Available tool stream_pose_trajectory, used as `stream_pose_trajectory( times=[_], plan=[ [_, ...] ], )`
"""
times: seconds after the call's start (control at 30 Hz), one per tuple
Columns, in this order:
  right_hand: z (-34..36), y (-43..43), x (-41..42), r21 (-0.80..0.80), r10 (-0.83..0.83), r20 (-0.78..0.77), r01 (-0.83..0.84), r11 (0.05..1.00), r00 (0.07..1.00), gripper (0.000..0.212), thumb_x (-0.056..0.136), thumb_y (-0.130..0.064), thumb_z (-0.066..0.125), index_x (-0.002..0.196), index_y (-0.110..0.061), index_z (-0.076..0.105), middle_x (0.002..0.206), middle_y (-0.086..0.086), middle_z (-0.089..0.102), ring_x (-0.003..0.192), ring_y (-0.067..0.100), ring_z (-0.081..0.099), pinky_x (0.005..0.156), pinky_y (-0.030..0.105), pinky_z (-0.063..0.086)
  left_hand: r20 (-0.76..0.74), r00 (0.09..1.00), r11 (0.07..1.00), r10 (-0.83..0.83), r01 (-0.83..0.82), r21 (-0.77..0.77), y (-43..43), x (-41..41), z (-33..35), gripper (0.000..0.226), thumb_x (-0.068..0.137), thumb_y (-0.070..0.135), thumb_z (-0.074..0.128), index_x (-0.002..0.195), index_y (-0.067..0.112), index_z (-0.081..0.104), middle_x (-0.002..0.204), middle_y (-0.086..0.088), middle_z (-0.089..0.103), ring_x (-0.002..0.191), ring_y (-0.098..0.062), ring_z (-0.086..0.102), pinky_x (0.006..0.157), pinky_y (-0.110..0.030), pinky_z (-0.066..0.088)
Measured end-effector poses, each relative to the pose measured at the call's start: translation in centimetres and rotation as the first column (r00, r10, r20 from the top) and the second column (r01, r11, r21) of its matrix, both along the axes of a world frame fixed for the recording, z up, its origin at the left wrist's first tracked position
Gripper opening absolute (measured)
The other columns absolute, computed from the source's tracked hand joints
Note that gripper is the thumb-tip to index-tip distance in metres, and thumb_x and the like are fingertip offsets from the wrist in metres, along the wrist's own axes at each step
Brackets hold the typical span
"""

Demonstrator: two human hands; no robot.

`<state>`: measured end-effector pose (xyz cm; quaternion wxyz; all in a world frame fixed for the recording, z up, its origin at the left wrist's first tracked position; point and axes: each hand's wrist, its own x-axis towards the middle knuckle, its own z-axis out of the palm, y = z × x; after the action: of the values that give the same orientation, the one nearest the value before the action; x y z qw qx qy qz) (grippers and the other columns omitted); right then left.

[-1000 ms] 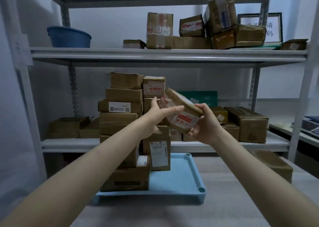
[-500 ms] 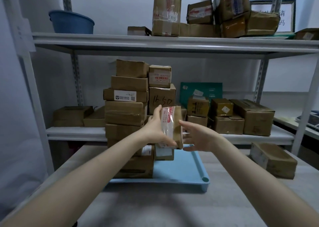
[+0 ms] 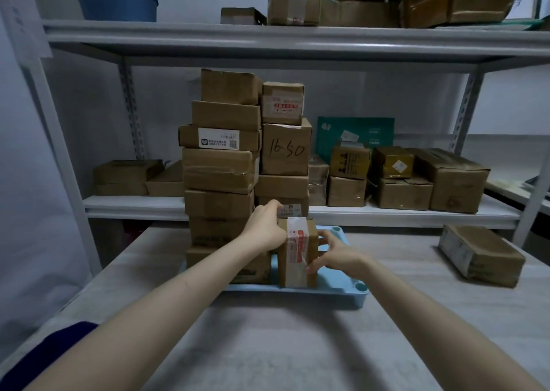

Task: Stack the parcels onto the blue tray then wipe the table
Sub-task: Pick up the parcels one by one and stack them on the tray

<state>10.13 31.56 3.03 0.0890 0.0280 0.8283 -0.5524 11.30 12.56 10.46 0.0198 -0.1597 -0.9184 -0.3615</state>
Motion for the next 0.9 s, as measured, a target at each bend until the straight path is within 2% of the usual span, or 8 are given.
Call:
stream_pose_trajectory(
  times=[0.17,0.27,0.4,0.5,0.63,0.73,0.8,0.9],
  plan=[
    [-1.7,-0.1,-1.7,0.03,-0.006,-0.024,0.006,1.0,1.0,0.088,0.064,0.01,0.08,0.131,-0.028,0.038,0.126,0.002,0.047,0.109,0.025,0.061,0.094,0.042,0.053,-0.069,0.998,0.998,0.007,-0.011,-0.062,0.3,-0.7,-0.8,0.057,0.084,0.001,0.065,0.135,0.017,0.048,0.134,-0.008,0.045,0.114,-0.024,0.054,0.095,-0.037,0.052],
    [-2.5,-0.7,-2.4,0.076,-0.031,-0.065,0.036,0.996,0.997,0.083,0.067,0.01,0.078,0.133,-0.022,0.038,0.128,0.004,0.048,0.108,0.024,0.06,0.092,0.041,0.054,-0.103,0.994,0.997,0.028,-0.035,-0.066,0.5,-1.2,-1.1,0.051,0.084,-0.001,0.063,0.13,0.017,0.054,0.134,-0.007,0.047,0.118,-0.023,0.051,0.094,-0.034,0.052],
    [-3.8,-1.8,-3.2,0.227,-0.133,-0.193,0.176,0.958,0.972,0.06,0.067,-0.01,0.086,0.113,-0.017,0.048,0.114,0.002,0.058,0.102,0.018,0.058,0.085,0.034,0.055,-0.095,0.995,0.998,0.028,-0.033,-0.053,1.0,-1.3,-1.3,0.045,0.085,-0.002,0.061,0.126,0.017,0.058,0.135,-0.006,0.047,0.119,-0.023,0.05,0.091,-0.032,0.053],
    [-4.1,-2.3,-3.4,0.268,-0.139,-0.201,0.191,0.944,0.97,0.057,0.065,-0.021,0.089,0.105,-0.019,0.048,0.106,0.0,0.06,0.098,0.017,0.059,0.076,0.029,0.053,-0.102,0.995,0.999,0.015,-0.02,-0.049,1.6,-1.4,-1.3,0.044,0.085,-0.002,0.06,0.124,0.019,0.06,0.135,-0.006,0.048,0.119,-0.022,0.052,0.086,-0.03,0.053],
    [-3.5,-1.3,-3.2,0.361,-0.074,-0.158,0.127,0.924,0.985,0.067,0.066,-0.022,0.088,0.118,-0.016,0.046,0.112,0.004,0.058,0.101,0.02,0.058,0.077,0.028,0.049,-0.089,0.995,0.998,-0.036,0.032,-0.05,3.4,-1.1,-1.1,0.04,0.084,-0.002,0.059,0.118,0.019,0.062,0.129,-0.007,0.051,0.111,-0.022,0.056,0.08,-0.032,0.057],
    [-3.1,0.9,-2.8,0.285,-0.101,-0.164,0.145,0.948,0.981,0.073,0.068,-0.013,0.086,0.128,-0.012,0.043,0.111,0.005,0.052,0.099,0.023,0.06,0.077,0.03,0.049,-0.072,0.995,0.997,-0.063,0.06,-0.048,5.2,-0.8,-0.9,0.041,0.083,-0.004,0.055,0.116,0.019,0.063,0.12,-0.004,0.055,0.102,-0.022,0.058,0.068,-0.036,0.059],
    [-2.9,2.6,-2.4,0.229,-0.185,-0.23,0.238,0.944,0.955,0.06,0.072,-0.009,0.081,0.122,-0.013,0.047,0.106,0.005,0.054,0.091,0.024,0.061,0.074,0.033,0.051,-0.073,0.994,0.996,-0.083,0.08,-0.046,6.5,-0.6,-1.0,0.039,0.083,-0.003,0.052,0.113,0.019,0.062,0.114,-0.001,0.056,0.099,-0.021,0.059,0.057,-0.03,0.053],
    [-3.1,6.7,-1.6,0.186,-0.39,-0.4,0.49,0.852,0.83,0.024,0.081,-0.017,0.07,0.102,-0.01,0.058,0.092,0.003,0.06,0.083,0.023,0.06,0.07,0.035,0.05,-0.013,0.992,0.992,-0.125,0.125,0.005,9.6,-0.6,-1.3,0.035,0.085,0.0,0.053,0.114,0.018,0.061,0.109,0.0,0.056,0.094,-0.019,0.057,0.057,-0.027,0.049]
  ],
)
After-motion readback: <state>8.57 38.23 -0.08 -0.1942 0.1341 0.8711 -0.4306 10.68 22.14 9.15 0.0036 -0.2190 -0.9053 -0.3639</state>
